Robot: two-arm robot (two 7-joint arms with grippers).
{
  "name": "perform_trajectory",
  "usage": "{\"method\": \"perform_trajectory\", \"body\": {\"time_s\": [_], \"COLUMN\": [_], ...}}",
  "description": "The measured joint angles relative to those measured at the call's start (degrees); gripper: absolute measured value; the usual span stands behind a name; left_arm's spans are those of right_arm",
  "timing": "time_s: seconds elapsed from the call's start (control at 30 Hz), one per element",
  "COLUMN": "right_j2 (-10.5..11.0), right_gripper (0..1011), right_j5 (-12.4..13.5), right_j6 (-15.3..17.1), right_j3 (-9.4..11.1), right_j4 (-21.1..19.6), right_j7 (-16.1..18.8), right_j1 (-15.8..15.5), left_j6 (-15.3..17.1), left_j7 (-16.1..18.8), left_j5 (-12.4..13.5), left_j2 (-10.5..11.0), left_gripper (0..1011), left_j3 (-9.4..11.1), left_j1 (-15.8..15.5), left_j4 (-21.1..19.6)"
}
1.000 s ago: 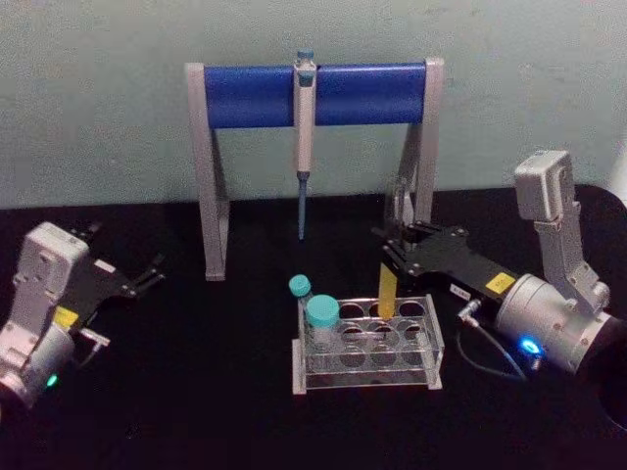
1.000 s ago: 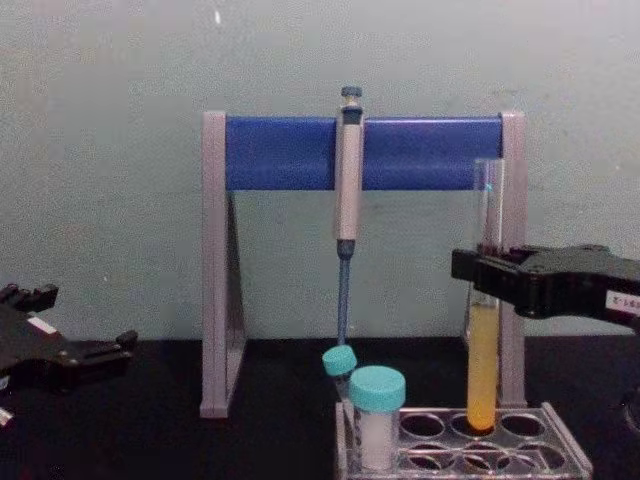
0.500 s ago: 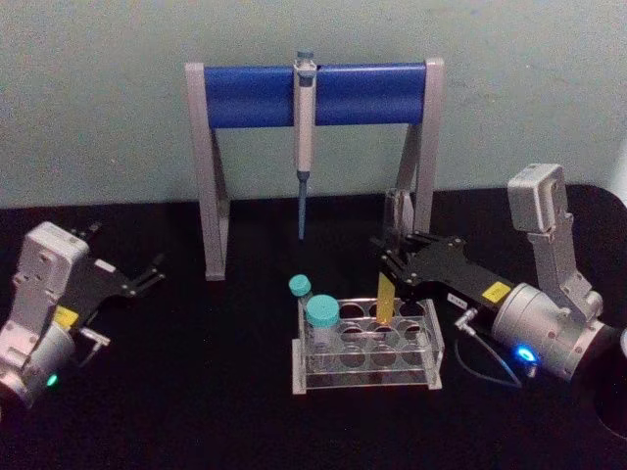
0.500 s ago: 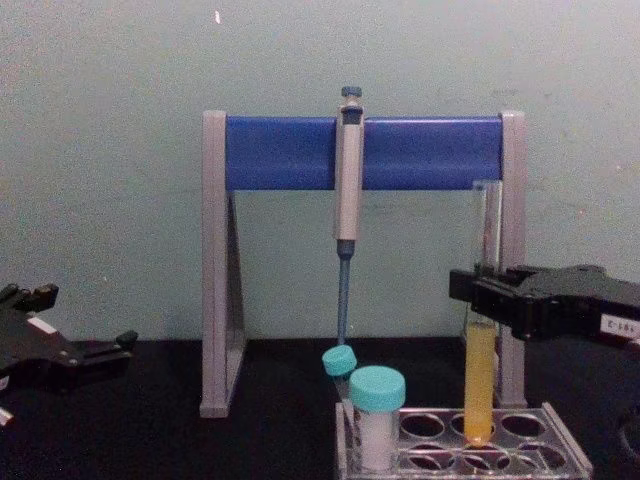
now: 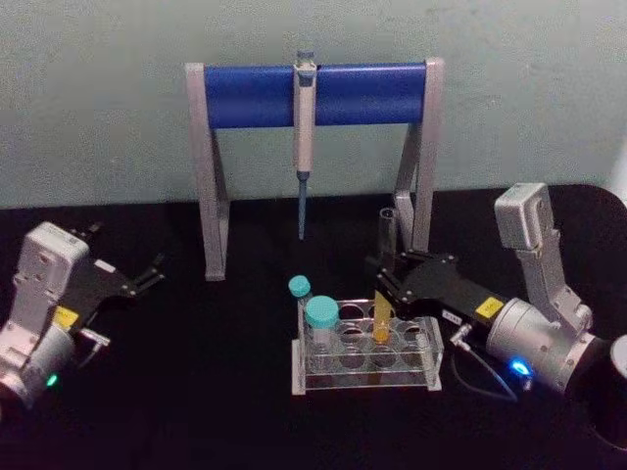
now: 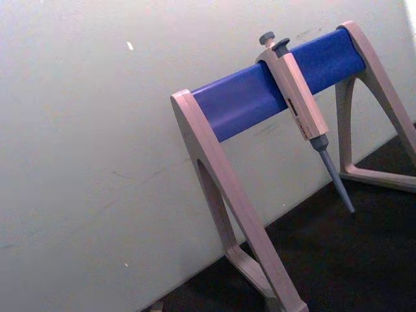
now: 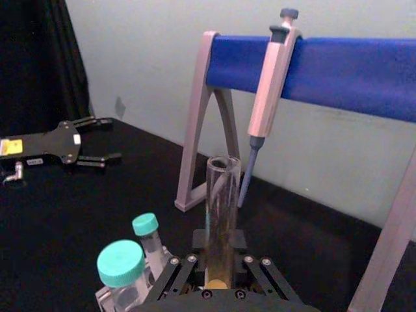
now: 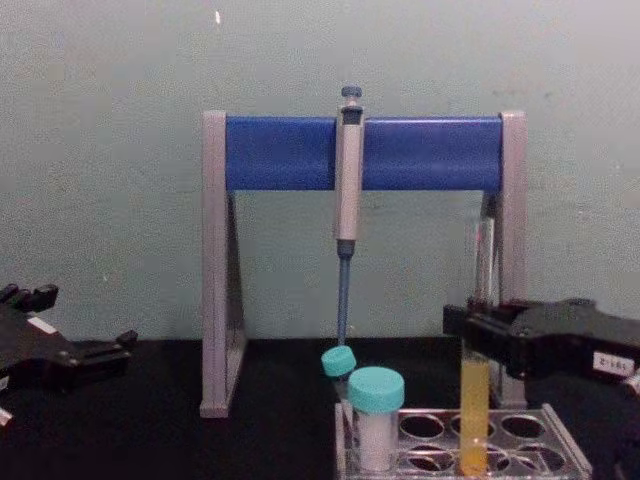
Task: Pick up the test tube from the test tube rack, shake it, then place it back into the test tube rack.
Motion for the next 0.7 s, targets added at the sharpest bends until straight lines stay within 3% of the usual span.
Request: {"method": "perform_trajectory", "body": {"time_s": [0.7], "right_j2": [-0.9], "right_gripper": [235], "right_j5": [-0.4], "right_j6": [1.19], "right_j3": [-0.15], "right_j4": [2.28], "right_j7": [-0.19], "right_j1": [-0.28], "left_j6": [0.0], "left_j7": [0.0], "left_j5": [0.0], "left_j2": [0.0], "left_gripper": [1010], "left_j3": [0.0], "left_j1": [0.0], "left_j4": [0.0]}}
